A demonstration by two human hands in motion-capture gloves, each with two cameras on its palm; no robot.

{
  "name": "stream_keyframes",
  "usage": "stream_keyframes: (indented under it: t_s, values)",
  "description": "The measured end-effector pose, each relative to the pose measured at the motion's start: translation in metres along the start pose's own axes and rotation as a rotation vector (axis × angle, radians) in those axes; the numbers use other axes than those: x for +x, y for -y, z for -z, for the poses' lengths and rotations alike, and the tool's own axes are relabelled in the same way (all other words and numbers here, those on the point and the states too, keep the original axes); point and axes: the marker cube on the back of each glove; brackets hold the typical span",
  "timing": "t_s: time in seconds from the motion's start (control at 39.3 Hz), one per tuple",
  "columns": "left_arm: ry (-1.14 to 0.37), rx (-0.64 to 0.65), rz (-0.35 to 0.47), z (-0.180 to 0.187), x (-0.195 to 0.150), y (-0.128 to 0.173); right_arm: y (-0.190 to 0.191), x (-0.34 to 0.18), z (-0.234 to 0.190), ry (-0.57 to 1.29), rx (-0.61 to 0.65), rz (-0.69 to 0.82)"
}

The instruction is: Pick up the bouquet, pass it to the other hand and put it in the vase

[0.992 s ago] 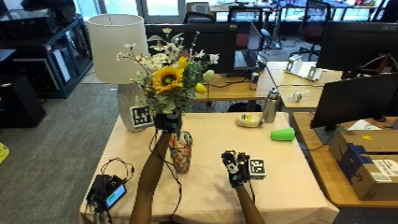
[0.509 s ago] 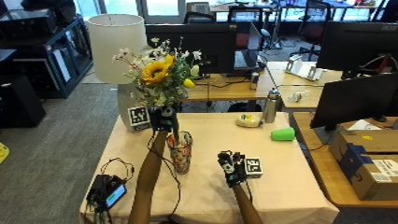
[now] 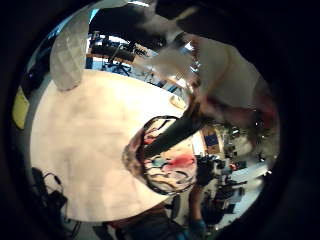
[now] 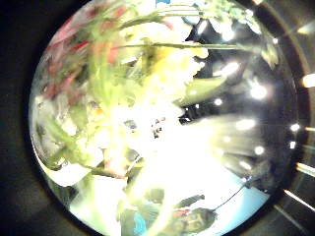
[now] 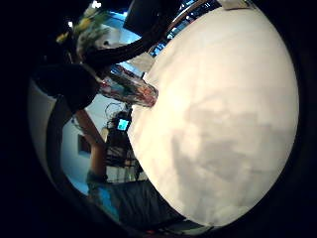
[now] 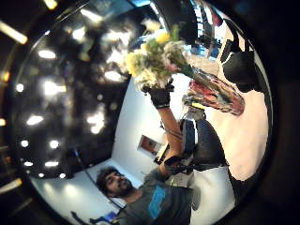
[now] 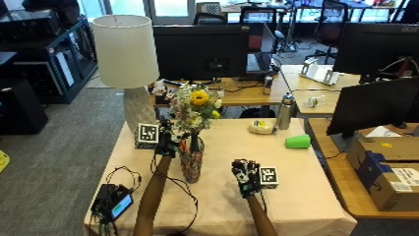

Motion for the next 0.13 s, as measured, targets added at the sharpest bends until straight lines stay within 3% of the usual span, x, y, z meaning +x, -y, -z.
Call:
stream_keyframes:
  t_s: [0.05, 0.13]
  values:
    - [0.046, 0.016, 0.138, 0.005, -0.005, -0.012, 0.0, -0.002, 0.0, 0.006, 0.002, -0.003]
    - [0.064, 0.062, 0.152, 0.011, -0.006, -0.02, -0.001, -0.007, -0.002, 0.04, 0.006, -0.036]
